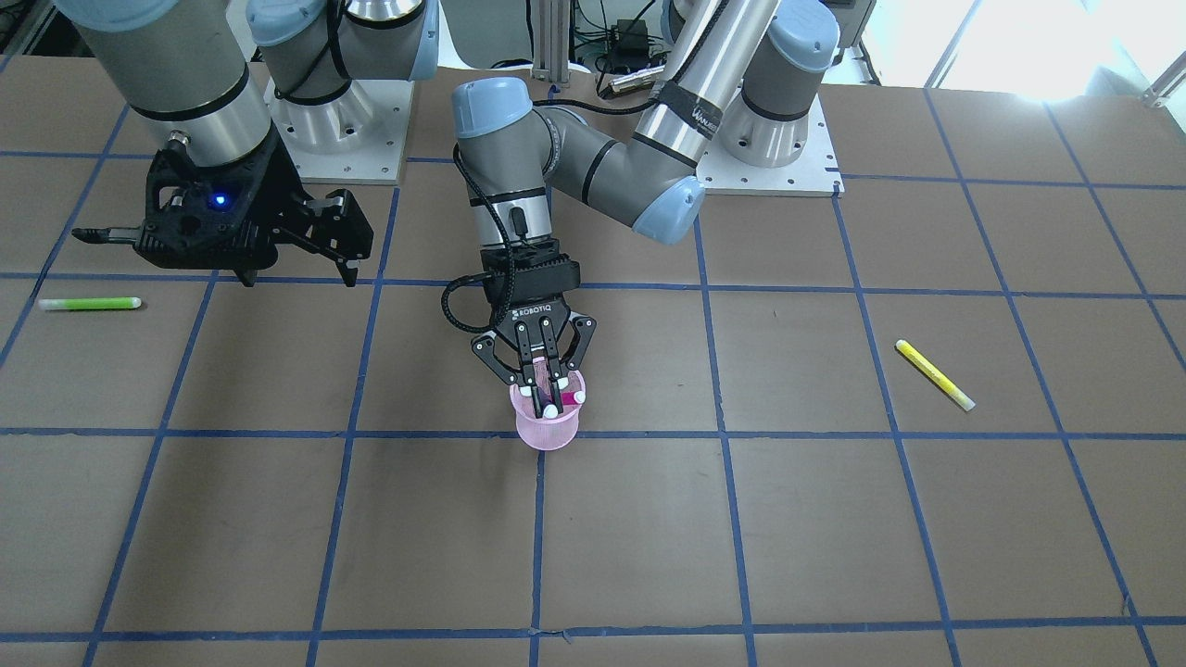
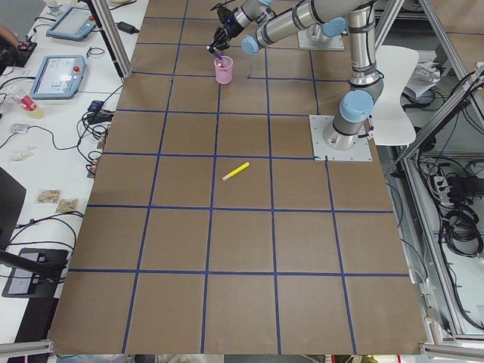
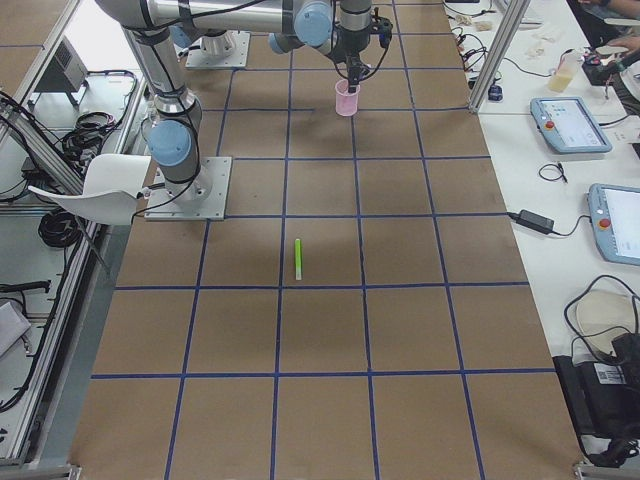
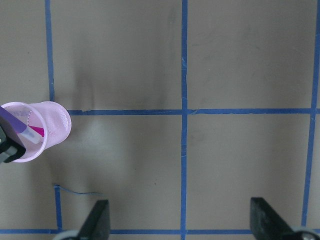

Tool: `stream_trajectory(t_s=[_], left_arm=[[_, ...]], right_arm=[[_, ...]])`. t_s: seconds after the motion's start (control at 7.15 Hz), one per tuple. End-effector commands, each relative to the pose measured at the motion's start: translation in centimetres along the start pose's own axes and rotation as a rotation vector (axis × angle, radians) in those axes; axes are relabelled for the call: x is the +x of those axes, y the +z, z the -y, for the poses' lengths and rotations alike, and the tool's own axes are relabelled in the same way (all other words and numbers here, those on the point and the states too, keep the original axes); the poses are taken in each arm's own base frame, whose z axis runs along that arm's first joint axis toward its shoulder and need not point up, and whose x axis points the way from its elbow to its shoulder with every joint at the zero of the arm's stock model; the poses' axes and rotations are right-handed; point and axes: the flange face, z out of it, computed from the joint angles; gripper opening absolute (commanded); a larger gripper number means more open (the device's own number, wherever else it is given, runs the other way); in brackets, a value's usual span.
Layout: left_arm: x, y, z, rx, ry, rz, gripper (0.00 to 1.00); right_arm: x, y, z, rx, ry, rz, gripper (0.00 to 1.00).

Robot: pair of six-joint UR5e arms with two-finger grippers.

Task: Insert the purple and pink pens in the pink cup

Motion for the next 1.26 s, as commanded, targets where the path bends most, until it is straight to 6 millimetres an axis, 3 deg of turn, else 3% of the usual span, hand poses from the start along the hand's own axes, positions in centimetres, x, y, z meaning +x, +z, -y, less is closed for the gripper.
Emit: stream_trajectory(t_s=[0.0, 0.14, 0.28, 0.56, 0.84, 0.98, 1.12], left_arm=[[-0.2, -0.7, -0.1, 0.02, -0.004, 0.0, 0.0], [-0.3, -0.3, -0.8, 0.014, 0.003, 0.008, 0.67], [-0.4, -0.3, -1.1, 0.006, 0.005, 0.006, 1.0], [-0.8, -1.1, -0.5, 0.008, 0.0, -0.003, 1.0], [-1.8, -2.3, 2.6, 0.011, -0.012, 0.006, 1.0], [-2.7, -3.2, 5.1, -0.067, 0.02, -0.003, 1.0], [-4.1, -4.1, 9.1, -0.159, 0.044, 0.02, 1.0]], right_arm=[[0.0, 0.3, 0.1, -0.004, -0.001, -0.005, 1.0], [-0.1, 0.4, 0.2, -0.007, -0.001, -0.004, 1.0], [-0.1, 0.7, 0.2, -0.013, -0.001, -0.004, 1.0], [-0.1, 0.9, 0.1, -0.018, -0.001, -0.003, 1.0], [-0.1, 1.0, 0.1, -0.018, -0.001, -0.001, 1.0], [-0.1, 0.8, 0.2, -0.012, -0.001, -0.001, 1.0], [-0.1, 0.5, 0.3, -0.007, -0.001, -0.002, 1.0]])
